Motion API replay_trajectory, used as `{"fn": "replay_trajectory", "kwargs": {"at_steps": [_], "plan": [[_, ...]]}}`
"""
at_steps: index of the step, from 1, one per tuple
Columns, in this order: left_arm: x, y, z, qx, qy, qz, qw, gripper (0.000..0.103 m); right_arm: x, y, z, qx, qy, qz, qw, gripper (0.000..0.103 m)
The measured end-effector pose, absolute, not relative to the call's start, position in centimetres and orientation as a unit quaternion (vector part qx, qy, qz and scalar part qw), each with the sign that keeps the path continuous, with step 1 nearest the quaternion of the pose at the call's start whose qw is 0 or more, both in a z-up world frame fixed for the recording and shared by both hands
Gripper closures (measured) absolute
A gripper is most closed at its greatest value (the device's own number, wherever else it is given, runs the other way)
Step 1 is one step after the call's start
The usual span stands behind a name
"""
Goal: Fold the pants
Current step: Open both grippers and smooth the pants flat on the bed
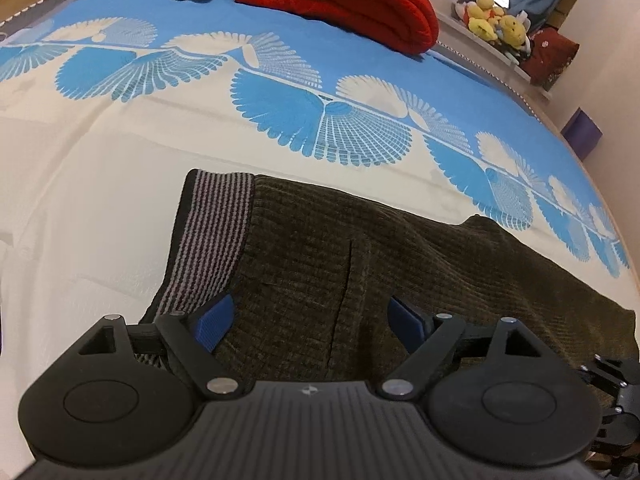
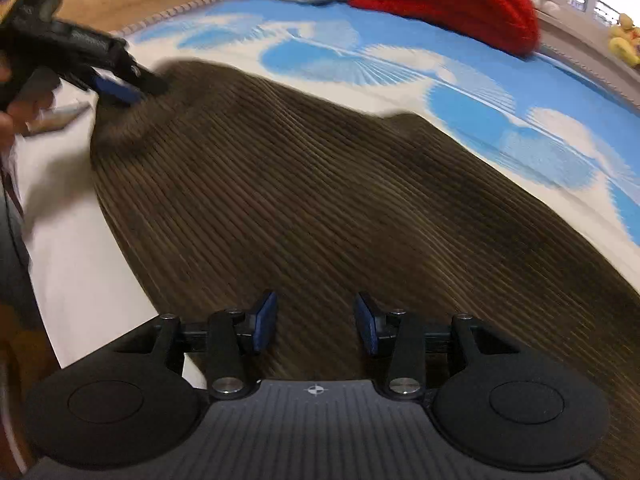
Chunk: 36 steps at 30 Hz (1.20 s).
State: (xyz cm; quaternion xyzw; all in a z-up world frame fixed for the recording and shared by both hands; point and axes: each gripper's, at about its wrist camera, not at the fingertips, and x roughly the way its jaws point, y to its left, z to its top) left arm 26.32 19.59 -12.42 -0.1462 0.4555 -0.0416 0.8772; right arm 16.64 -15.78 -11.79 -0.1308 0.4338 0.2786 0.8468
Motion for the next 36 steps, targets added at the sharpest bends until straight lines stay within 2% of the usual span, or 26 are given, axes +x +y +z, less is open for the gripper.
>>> {"fn": "replay_trajectory", "kwargs": {"at_steps": [6,7,8,11,16,18,19,20,23,30,36], "plan": [[25.4,19.4,-12.3,-0.142,0.449,-0.031,0.882,0.015,13.6,-24.6,-11.1,-0.146,0.450,0.204,0.857,0.054],[25.1,19.1,-12.2,-0.132,0.447,-0.027,0.884,0.015,13.2,-26.6,-11.0,-0.141,0.457,0.175,0.861,0.051],[24.9,18.8,-12.1,-0.124,0.444,-0.023,0.887,0.015,13.0,-28.2,-10.9,-0.132,0.462,0.144,0.865,0.039],[23.9,17.3,-11.4,-0.087,0.429,-0.012,0.899,0.015,13.2,-33.4,-11.0,-0.059,0.486,0.026,0.871,0.024],[22.1,14.8,-9.8,-0.069,0.401,-0.022,0.913,0.015,12.2,-38.1,-11.4,0.030,0.474,-0.119,0.872,0.026],[21.2,14.0,-9.1,-0.070,0.384,-0.025,0.920,0.013,11.3,-38.6,-10.5,0.045,0.446,-0.136,0.884,0.026],[20.8,13.6,-8.9,-0.074,0.378,-0.023,0.922,0.007,10.7,-38.8,-10.0,0.049,0.430,-0.141,0.891,0.026],[20.3,13.3,-8.7,-0.081,0.372,-0.018,0.924,0.006,10.3,-38.9,-9.6,0.056,0.413,-0.149,0.897,0.026],[19.2,12.3,-8.5,-0.090,0.359,-0.009,0.929,0.005,8.8,-40.7,-8.6,0.099,0.367,-0.191,0.905,0.026],[17.4,9.5,-8.8,-0.060,0.355,-0.017,0.933,0.005,4.4,-48.5,-9.1,0.303,0.295,-0.261,0.868,0.025],[17.2,10.1,-10.5,-0.057,0.365,-0.001,0.929,0.005,4.2,-49.5,-10.1,0.286,0.272,-0.278,0.876,0.025]]}}
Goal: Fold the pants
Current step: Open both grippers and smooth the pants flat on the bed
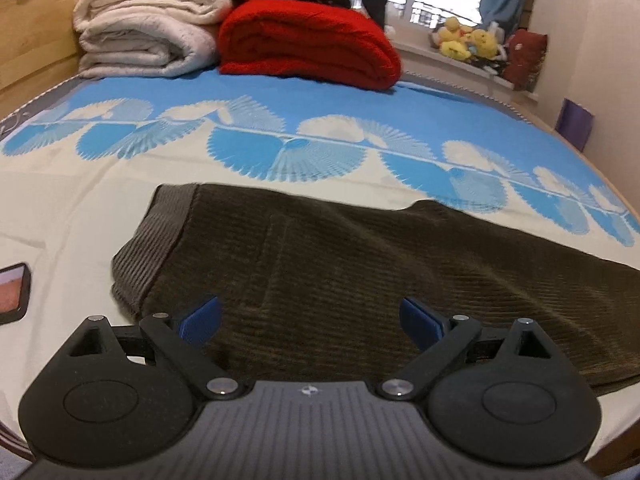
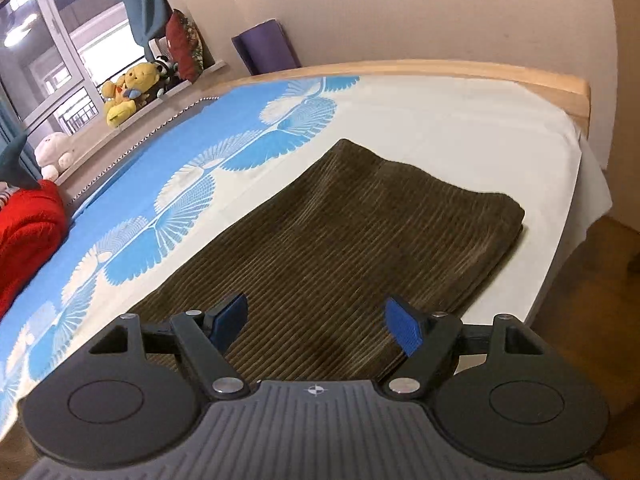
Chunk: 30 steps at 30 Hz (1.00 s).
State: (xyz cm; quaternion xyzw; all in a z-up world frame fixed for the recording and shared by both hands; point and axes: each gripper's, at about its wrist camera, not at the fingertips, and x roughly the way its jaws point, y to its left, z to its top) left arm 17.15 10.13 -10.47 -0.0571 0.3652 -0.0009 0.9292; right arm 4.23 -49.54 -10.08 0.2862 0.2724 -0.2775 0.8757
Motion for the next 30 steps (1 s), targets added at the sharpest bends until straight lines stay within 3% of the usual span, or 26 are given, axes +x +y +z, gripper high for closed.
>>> {"fn": "replay_trajectory", "kwargs": {"at_steps": [9,30], "plan": [[19.3,13.9,-13.0,-0.079,0.398,0.059,0.912,0.005,6.9,-46.8,-10.2,0.210,0.307,-0.245,0.896,0.025],[20.4,15.2,-12.4,-0.118,0.433,0.059,0.892,0.005,10.6,-44.9,-11.2,0.156,0.347,-0.264,0.886,0.025]]}}
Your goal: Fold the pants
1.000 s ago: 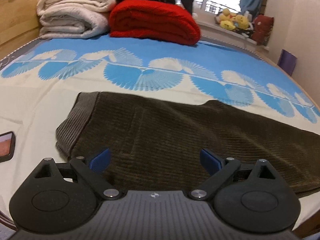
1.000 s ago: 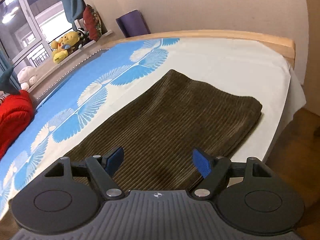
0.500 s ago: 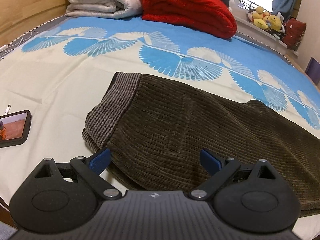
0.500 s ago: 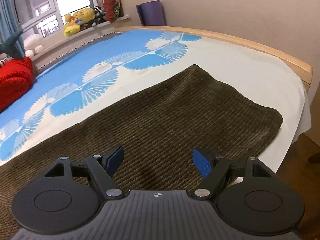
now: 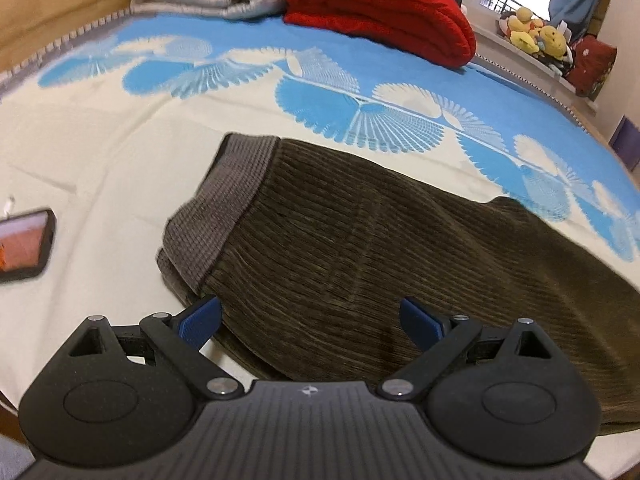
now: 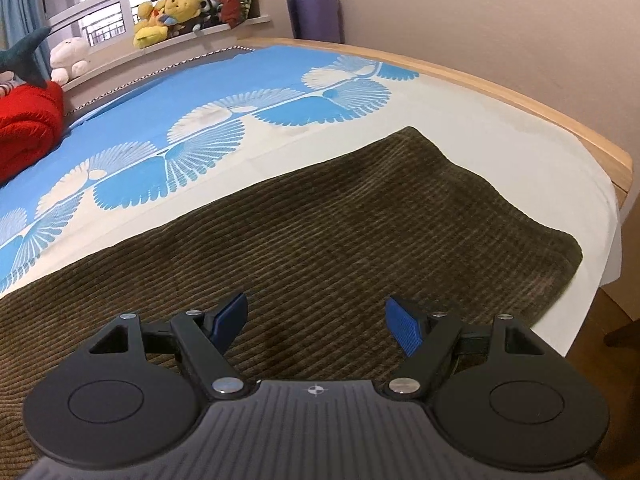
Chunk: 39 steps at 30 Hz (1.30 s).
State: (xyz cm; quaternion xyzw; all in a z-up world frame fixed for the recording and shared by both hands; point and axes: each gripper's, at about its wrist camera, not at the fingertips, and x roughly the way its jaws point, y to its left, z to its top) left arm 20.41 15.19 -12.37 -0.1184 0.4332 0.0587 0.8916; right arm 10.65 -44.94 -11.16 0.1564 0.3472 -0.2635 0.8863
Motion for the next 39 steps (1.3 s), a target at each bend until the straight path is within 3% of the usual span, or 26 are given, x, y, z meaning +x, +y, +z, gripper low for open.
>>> {"fn": "replay_trajectory", "kwargs": {"at_steps": [9,13,17,39], "plan": [[19.9,13.6,-5.9,-0.114,0.451,0.054,0.884,0.000,10.4,-44.8,-10.6,0.159,0.336,-0.266,0.889,0.025],[18.1,10.5,-1.2,-0.071,0.420,0.014,0.905,0.000,10.1,-45.2,-10.3,0.173,0.327,-0.278,0.886,0.025],[16.4,9.1,2.0,-0.103,0.383,-0.035,0.917,0.000,10.3,-45.5,-10.3,0.179,0.325,-0.288,0.883,0.025],[19.1,10.3,2.3,-0.166,0.429,-0.066,0.885,0.000,14.6,-42.5,-10.4,0.158,0.355,-0.272,0.880,0.025]]}}
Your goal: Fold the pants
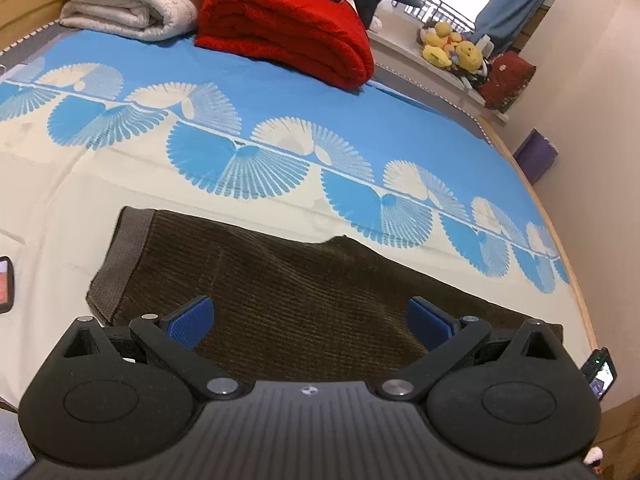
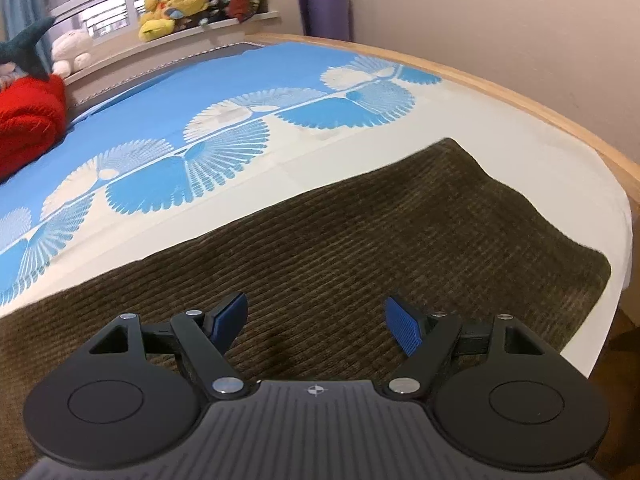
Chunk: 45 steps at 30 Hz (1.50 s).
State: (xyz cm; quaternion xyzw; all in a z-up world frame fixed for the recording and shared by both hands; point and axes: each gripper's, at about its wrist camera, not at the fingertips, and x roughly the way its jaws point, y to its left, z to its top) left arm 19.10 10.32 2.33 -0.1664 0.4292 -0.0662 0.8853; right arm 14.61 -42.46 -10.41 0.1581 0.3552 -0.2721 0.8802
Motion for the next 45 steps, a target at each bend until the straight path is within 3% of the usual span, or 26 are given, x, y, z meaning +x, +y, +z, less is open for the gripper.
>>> {"fn": "replay_trajectory", "kwargs": {"at_steps": [45], "plan": [[19.6,9.2,1.0,-0.154,0.431,-0.072,0.886,0.000,14.7,-43.1,-11.0,0.173,0.367,-0.285,0.868,0.025]]}}
